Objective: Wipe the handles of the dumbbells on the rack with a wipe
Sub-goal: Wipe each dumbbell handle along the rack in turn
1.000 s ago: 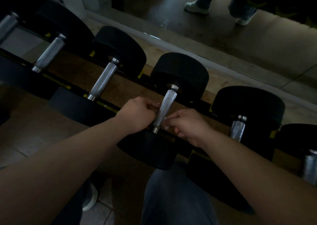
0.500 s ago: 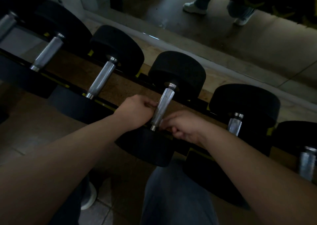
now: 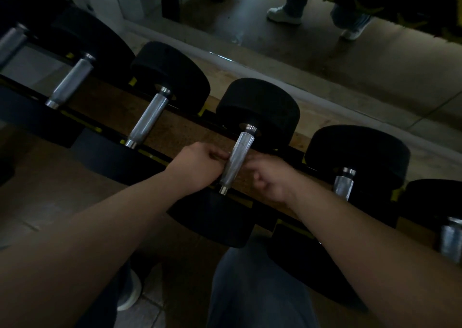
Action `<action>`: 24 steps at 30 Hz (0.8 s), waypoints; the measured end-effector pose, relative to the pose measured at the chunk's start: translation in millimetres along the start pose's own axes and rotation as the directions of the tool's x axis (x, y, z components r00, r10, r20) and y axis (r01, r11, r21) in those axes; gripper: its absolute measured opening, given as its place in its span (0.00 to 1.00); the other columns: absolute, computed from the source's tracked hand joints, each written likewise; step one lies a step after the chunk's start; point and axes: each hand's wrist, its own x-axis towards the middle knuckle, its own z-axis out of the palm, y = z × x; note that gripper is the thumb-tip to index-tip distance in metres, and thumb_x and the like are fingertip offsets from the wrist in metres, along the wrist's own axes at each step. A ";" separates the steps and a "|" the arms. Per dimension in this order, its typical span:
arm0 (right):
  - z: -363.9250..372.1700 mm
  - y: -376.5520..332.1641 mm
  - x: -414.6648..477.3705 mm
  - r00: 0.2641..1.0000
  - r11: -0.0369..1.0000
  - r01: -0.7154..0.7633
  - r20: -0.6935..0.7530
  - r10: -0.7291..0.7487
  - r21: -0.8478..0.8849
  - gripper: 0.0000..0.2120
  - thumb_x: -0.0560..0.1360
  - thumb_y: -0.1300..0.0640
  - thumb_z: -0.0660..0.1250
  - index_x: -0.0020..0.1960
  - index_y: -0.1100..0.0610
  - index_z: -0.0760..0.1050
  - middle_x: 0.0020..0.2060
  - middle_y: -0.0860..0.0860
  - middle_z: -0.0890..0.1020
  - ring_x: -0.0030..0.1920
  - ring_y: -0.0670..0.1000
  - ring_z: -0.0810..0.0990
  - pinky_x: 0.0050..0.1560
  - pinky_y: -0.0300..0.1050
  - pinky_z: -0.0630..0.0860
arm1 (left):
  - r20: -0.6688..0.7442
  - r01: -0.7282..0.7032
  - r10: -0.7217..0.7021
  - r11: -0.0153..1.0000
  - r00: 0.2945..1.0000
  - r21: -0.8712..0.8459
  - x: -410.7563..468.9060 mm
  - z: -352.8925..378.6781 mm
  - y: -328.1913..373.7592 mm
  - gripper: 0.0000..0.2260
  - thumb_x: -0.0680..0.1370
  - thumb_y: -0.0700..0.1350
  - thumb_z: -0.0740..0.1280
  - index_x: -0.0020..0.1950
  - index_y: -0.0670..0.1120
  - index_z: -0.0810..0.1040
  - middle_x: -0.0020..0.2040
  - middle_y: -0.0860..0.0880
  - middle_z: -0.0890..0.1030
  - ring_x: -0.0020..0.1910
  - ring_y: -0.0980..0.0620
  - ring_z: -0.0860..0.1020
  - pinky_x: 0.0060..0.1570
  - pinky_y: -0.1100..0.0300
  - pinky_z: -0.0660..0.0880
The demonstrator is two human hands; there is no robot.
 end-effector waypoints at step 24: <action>-2.8 1.3 -22.5 0.994 0.993 0.072 -0.074 -0.079 -0.095 0.07 0.74 0.66 0.73 0.51 0.58 0.82 0.39 0.51 0.84 0.23 0.42 0.68 0.20 0.35 0.61 | 0.014 -0.010 0.010 1.000 1.000 -0.004 -1.9 -1.7 2.5 0.13 0.79 0.46 0.64 0.62 0.57 0.79 0.46 0.61 0.74 0.43 0.64 0.75 0.35 0.68 0.70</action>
